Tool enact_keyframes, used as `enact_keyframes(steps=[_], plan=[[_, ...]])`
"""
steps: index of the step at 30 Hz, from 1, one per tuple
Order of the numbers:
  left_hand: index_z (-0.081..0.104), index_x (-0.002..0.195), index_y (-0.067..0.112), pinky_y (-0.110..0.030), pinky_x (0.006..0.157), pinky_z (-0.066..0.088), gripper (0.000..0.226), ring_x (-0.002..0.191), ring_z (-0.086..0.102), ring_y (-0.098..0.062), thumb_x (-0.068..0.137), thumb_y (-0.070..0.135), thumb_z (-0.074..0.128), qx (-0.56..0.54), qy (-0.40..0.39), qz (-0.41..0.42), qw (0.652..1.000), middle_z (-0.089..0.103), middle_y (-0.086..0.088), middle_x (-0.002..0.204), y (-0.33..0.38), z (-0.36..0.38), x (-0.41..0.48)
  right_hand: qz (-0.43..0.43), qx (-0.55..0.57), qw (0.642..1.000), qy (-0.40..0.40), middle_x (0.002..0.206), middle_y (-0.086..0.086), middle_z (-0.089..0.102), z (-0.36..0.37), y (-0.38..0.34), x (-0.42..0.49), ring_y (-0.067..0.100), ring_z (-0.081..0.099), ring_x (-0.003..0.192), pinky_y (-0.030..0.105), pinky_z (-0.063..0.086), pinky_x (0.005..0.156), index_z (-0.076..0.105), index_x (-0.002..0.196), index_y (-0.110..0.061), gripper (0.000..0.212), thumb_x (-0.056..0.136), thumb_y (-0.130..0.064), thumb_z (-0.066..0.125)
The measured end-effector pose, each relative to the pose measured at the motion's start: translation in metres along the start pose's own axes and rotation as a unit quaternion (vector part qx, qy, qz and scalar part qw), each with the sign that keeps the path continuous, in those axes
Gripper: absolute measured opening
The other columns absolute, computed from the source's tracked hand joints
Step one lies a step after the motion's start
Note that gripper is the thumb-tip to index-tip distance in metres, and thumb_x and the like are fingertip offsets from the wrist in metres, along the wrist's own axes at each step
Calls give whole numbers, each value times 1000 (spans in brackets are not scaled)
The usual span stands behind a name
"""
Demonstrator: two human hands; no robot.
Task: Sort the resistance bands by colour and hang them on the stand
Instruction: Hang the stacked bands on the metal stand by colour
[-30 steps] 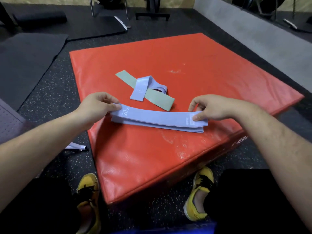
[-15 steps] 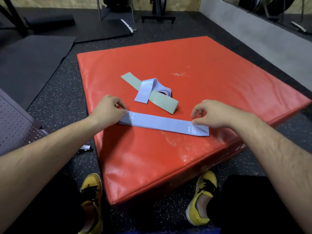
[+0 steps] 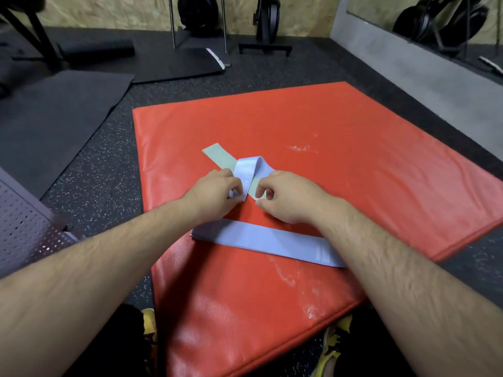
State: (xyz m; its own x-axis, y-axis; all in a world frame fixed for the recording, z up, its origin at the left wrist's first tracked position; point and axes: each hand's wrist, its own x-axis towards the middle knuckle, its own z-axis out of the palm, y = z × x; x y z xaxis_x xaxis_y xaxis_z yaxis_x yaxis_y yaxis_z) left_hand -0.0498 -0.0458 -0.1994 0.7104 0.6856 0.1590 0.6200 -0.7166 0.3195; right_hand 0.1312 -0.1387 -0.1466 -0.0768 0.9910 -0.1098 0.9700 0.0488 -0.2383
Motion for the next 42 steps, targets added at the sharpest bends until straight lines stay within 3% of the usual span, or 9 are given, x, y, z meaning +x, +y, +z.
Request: enact_keyframes(steps=[4,10,13,18,23,29,32,37,42], plan=[[68,99,22,-42,70,47,19,91,55,-28,99,32,52,49,14,46,998,59,0,99,-3,-1,-1,11,20,1000,-2,101,-11,53,-3,1,7,17,61,97,40,52,87,65,111,-31,20,96,-33,52],[62,96,14,-32,68,41,24,79,51,-12,86,12,40,-69,65,58,994,62,2,92,22,-33,-2,-40,90,992,85,134,1,51,-7,0,12,24,41,121,38,36,106,53,138,-21,56,83,-9,44],[61,85,11,-20,70,38,9,75,48,-8,88,10,52,-142,100,111,978,57,2,83,38,-51,-14,-127,252,957,72,118,-4,68,-18,-12,11,16,57,113,33,42,103,68,115,-16,61,63,-29,38],[61,87,10,-29,73,45,8,77,53,-15,83,2,62,-147,149,125,970,58,2,83,40,-68,-30,-96,459,883,29,102,2,69,-23,-31,10,10,62,102,21,48,93,65,104,-10,45,76,14,39],[62,95,8,-30,77,49,26,82,59,-16,82,-14,57,-257,193,56,945,64,2,89,40,-79,-45,-91,327,940,26,88,-7,61,-22,-26,7,8,54,80,31,47,81,62,99,-19,15,91,-7,62],[62,90,24,-42,77,49,27,82,58,-19,88,-3,61,-353,244,-33,903,66,-8,92,16,-90,-58,-53,164,985,-7,90,-3,64,-30,-3,-17,16,56,81,40,48,81,61,99,-17,15,89,-23,70],[62,87,27,-33,78,47,31,83,58,-13,88,-4,62,-363,255,-74,893,66,0,92,8,-91,-62,-15,165,986,-12,82,-7,62,-39,17,-32,13,55,75,38,48,76,61,92,-21,9,90,-23,70],[61,88,16,-18,73,52,31,74,60,-5,86,-15,60,-422,173,-130,881,66,2,86,13,-78,-73,33,177,983,-48,89,1,71,-43,45,-65,14,60,76,41,52,79,64,97,-21,7,93,-16,68],[62,89,15,-16,69,50,27,69,57,-6,86,-12,61,-370,113,-165,907,63,0,85,11,-55,-81,86,108,984,-114,79,2,64,-27,60,-90,17,56,66,31,44,62,64,105,-19,14,92,-16,68]])
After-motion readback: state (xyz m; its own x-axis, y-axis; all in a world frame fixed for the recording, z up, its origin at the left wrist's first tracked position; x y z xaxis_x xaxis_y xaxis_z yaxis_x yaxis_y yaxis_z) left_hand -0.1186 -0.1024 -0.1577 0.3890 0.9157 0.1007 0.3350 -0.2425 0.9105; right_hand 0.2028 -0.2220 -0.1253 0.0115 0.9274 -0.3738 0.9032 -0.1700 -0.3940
